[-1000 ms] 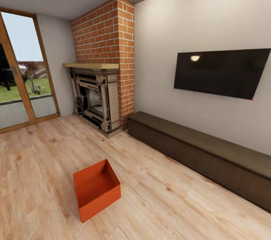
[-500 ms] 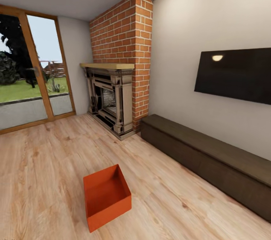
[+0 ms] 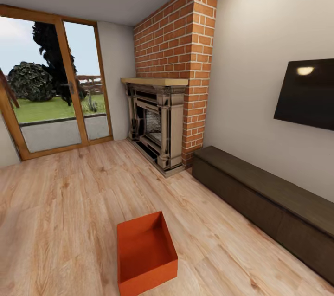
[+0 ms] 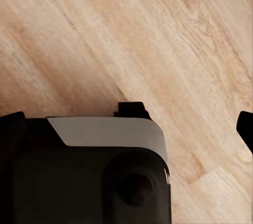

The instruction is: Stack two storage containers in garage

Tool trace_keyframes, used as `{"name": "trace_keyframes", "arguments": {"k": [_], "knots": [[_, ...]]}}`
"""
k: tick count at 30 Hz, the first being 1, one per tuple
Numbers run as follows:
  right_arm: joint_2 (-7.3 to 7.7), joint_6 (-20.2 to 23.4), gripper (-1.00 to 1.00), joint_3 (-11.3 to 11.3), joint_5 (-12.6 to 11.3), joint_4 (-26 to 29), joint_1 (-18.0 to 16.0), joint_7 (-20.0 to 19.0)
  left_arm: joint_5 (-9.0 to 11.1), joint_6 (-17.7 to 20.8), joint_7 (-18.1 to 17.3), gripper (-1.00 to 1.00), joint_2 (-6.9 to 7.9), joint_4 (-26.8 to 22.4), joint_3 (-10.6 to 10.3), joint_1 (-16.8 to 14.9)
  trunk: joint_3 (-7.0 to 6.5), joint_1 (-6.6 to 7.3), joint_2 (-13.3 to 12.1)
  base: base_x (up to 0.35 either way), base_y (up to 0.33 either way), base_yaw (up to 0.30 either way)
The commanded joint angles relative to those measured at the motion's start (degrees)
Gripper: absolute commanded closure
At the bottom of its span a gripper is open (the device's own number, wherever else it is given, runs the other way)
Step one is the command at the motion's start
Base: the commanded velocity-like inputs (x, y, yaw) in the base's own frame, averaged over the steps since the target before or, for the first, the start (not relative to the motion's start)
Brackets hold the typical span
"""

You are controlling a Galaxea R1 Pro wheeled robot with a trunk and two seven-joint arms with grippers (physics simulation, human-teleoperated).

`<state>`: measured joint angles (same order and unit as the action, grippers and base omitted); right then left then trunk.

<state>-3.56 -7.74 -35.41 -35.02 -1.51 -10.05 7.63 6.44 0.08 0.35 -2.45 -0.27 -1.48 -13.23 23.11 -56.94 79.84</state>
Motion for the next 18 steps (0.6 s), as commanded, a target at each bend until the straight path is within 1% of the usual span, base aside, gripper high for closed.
{"name": "trace_keyframes", "arguments": {"k": [1,18], "knots": [[-0.04,-0.3,-1.0,-0.4,-0.4,-0.2,-0.1,0.0,0.6,0.0,0.0,-1.0,-0.01,0.0,-0.2,0.0,0.06,-0.03,0.0,0.321,0.0,0.269],[-0.04,-0.3,-1.0,-0.4,-0.4,-0.2,-0.1,0.0,0.6,0.0,0.1,-1.0,-0.01,0.0,-0.2,0.0,0.06,-0.03,0.0,0.318,0.0,0.269]]}}
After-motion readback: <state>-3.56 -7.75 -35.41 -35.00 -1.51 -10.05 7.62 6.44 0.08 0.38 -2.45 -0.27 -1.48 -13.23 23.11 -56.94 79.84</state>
